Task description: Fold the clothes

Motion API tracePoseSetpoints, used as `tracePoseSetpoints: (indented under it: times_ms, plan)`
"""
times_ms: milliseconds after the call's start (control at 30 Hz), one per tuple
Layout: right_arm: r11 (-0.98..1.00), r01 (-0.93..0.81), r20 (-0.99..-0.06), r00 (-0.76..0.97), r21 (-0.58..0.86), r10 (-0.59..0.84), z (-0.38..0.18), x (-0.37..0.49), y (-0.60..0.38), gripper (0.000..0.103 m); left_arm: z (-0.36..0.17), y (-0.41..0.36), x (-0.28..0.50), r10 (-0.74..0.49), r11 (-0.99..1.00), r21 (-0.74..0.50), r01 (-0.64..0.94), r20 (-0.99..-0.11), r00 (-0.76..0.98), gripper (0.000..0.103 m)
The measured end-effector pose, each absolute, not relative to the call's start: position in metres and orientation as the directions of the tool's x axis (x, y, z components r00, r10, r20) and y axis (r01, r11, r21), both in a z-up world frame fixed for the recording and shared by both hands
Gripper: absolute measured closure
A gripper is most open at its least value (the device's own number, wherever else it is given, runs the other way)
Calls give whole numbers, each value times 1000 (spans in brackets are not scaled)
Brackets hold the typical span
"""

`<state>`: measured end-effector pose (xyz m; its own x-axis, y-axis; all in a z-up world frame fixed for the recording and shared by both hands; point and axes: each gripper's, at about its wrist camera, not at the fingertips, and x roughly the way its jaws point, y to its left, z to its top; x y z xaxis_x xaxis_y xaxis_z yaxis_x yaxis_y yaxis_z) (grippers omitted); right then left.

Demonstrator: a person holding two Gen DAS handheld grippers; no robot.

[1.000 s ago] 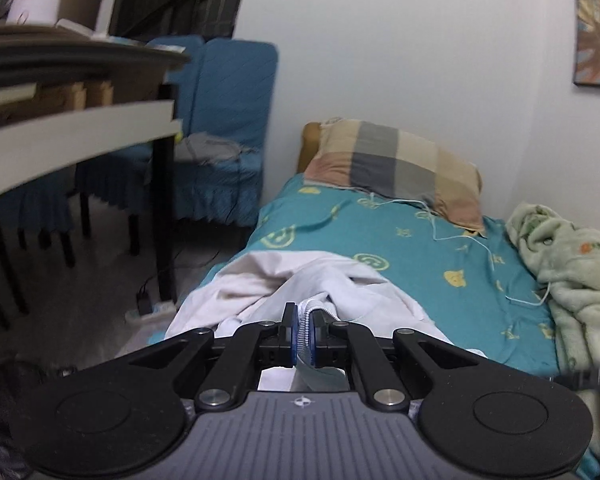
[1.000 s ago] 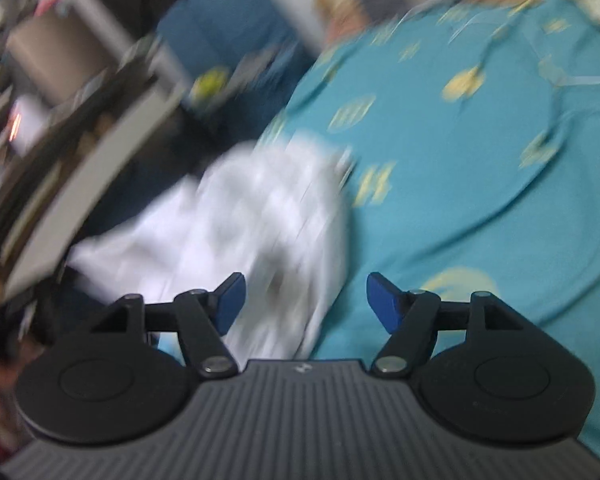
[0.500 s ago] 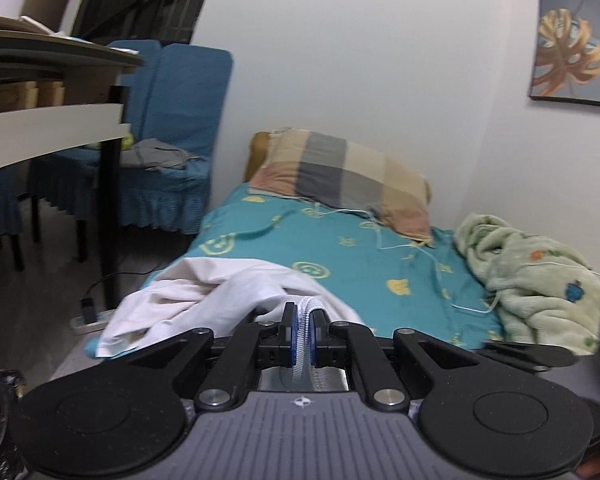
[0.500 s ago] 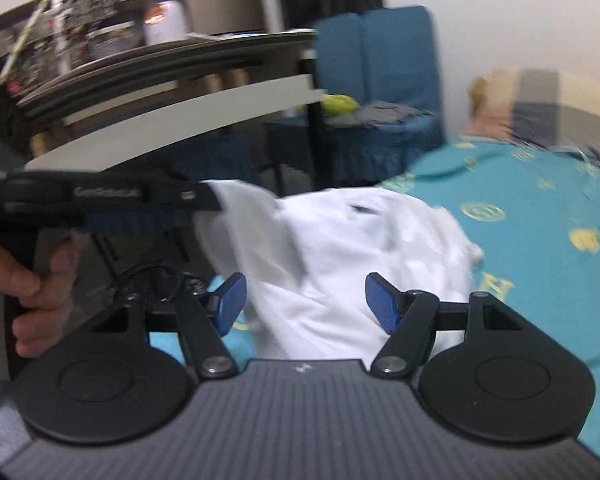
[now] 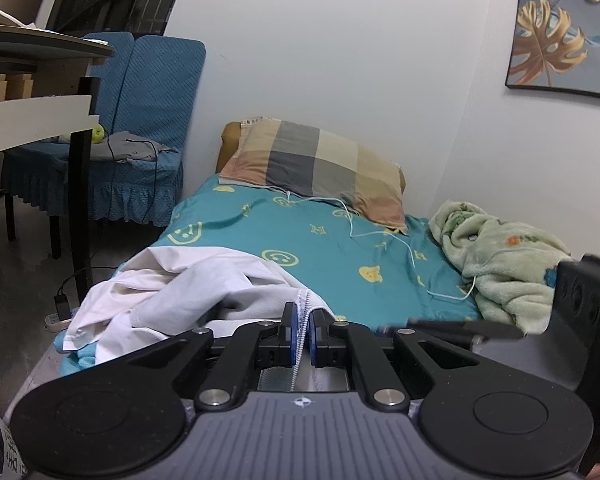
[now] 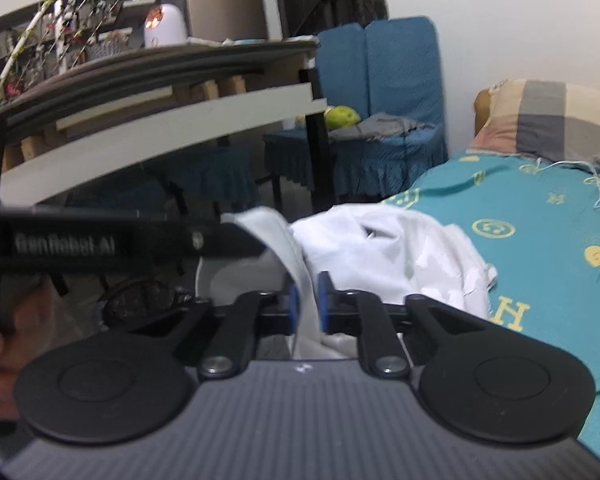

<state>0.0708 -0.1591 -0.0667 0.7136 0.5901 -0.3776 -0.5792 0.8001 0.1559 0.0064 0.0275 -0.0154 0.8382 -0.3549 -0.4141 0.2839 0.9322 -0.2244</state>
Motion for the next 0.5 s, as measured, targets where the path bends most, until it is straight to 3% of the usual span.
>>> tracePoseSetpoints:
  times_ms: [267, 433, 500]
  plan:
    - [837, -471, -312, 780, 279, 543, -57, 81, -191, 98, -28, 7, 6, -377, 926, -179, 332, -444, 813, 94]
    - [841, -431, -301, 796, 329, 525, -54, 86, -207, 99, -35, -8, 4, -386, 921, -135, 366, -452, 804, 79]
    - [840, -421, -297, 800, 341, 522, -52, 87, -213, 99, -38, -12, 3, -390, 918, -122, 378, -453, 802, 63]
